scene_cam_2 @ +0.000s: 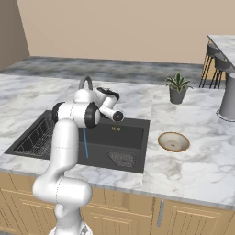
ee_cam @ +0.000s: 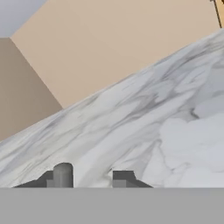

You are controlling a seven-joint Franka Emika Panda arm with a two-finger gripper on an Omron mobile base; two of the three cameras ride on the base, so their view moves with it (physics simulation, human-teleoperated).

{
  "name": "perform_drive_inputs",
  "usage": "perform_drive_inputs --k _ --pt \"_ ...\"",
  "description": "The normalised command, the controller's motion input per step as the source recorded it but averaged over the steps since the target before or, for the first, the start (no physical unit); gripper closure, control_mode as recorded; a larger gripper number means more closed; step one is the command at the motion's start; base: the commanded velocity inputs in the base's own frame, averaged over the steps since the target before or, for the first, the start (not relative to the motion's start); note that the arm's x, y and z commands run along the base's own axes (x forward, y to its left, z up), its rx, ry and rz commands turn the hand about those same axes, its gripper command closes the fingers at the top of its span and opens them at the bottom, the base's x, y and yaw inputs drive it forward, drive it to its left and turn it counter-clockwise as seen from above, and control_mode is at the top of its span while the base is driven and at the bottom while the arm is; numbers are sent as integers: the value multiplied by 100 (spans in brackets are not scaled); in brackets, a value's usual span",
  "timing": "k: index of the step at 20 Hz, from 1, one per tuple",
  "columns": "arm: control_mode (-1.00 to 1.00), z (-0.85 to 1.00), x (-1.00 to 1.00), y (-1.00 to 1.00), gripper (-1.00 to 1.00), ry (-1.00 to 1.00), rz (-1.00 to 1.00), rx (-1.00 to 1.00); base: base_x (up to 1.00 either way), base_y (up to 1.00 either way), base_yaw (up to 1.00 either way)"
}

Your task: Rinse each bowl for a few seconds and place them down in the sink or on the counter.

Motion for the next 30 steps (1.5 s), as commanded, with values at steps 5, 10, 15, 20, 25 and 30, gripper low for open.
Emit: perform_drive_inputs --k 5,10,15,20,25,30 --pt "-100 -10 -14 -58 100 9 0 5 0 0 0" --pt "-100 47 0 -60 100 3 0 11 0 0 0" --pt "-100 59 0 -57 100 2 0 12 0 0 0" --pt "-100 62 0 -43 -100 2 0 12 0 0 0" --pt "-100 67 0 -41 -100 2 0 7 0 0 0" --pt "-100 77 -2 -48 -100 4 0 3 0 0 0"
